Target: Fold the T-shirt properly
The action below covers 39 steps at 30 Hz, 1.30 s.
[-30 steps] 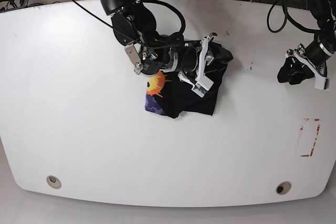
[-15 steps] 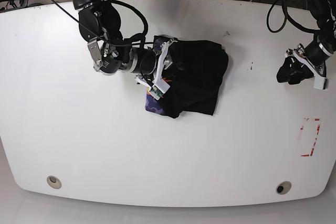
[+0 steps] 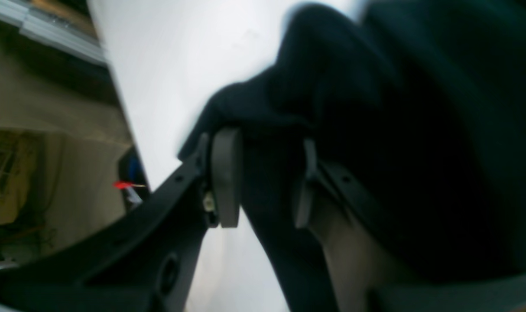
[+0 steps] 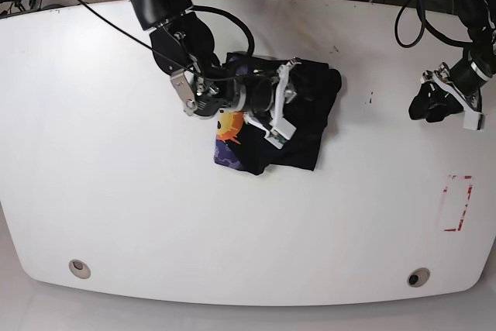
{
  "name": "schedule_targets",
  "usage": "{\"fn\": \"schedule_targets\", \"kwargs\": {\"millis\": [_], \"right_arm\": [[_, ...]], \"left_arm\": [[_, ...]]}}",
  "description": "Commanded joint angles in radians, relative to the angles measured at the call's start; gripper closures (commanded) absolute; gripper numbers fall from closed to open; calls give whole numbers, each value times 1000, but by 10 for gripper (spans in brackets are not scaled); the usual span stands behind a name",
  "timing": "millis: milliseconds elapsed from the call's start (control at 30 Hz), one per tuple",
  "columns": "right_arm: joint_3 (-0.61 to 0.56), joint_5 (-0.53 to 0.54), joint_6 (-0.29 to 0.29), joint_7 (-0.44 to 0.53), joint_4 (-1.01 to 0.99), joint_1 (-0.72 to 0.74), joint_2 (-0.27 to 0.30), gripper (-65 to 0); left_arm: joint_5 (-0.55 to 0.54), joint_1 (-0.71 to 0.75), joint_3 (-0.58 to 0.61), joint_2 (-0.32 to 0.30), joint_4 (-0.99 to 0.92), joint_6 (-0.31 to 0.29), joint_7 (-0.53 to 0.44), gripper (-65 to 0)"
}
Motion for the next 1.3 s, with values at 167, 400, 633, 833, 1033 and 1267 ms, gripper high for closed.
{"fn": "schedule_targets", "kwargs": {"millis": [167, 400, 633, 833, 1033, 1267], "right_arm": [[-10, 23, 11, 71, -81, 104, -64, -166], [-7, 33, 11, 60, 26, 95, 58, -166], [40, 33, 11, 27, 163, 0, 183, -166], [94, 25, 11, 10, 183, -62, 217, -166], [100, 22, 11, 16, 137, -59, 225, -166], [96, -112, 21, 40, 3, 18, 174, -166]], "left_arm": [[-23, 1, -9, -17, 20, -6, -21, -286], [-23, 1, -9, -17, 20, -6, -21, -286], [-23, 1, -6, -17, 13, -4, -21, -286], [-22, 1, -3, -17, 10, -4, -21, -286], [-22, 1, -1, -17, 12, -4, -21, -286], [-22, 3, -1, -17, 18, -4, -21, -286]]}}
